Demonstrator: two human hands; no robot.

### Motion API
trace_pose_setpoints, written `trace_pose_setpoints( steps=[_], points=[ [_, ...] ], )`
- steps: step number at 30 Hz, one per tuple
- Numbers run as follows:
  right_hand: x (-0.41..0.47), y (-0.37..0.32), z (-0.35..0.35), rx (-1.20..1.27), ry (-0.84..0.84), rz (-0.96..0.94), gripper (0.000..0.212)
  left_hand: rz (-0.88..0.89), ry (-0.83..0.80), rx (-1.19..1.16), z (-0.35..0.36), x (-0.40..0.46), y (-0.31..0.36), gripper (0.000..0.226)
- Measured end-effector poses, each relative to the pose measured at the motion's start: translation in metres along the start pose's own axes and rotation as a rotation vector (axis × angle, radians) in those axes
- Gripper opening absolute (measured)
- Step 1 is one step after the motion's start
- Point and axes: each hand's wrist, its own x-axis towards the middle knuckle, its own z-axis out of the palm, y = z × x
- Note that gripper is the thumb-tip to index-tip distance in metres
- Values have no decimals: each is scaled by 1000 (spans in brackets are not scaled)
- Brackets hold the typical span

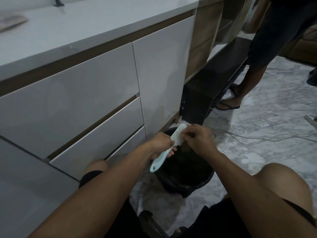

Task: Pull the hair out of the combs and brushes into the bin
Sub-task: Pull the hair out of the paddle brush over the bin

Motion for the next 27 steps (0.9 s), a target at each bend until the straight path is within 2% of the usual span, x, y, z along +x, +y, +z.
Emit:
trace_pose_setpoints(
  steps=[5, 12, 16, 19, 22, 27],
  points=[
    [6, 4, -6, 9, 126, 253, 12, 15, -14, -18, 1, -3, 3, 20],
    [8, 6, -11, 18, 218, 317, 16, 8, 2, -7, 4, -5, 10, 12],
    [7, 10, -10, 43, 128, 248, 16, -4, 13, -24, 3, -5, 10, 18],
    [2, 7, -4, 113, -2, 146, 26, 6, 30, -38, 2, -7, 12, 18],
    [1, 4, 1, 92, 25, 91, 19, 9, 37, -31, 2, -6, 11, 26],
    [5, 4, -1, 18, -15, 105, 9, -3, 77, -36, 3, -3, 6, 28]
  ],
)
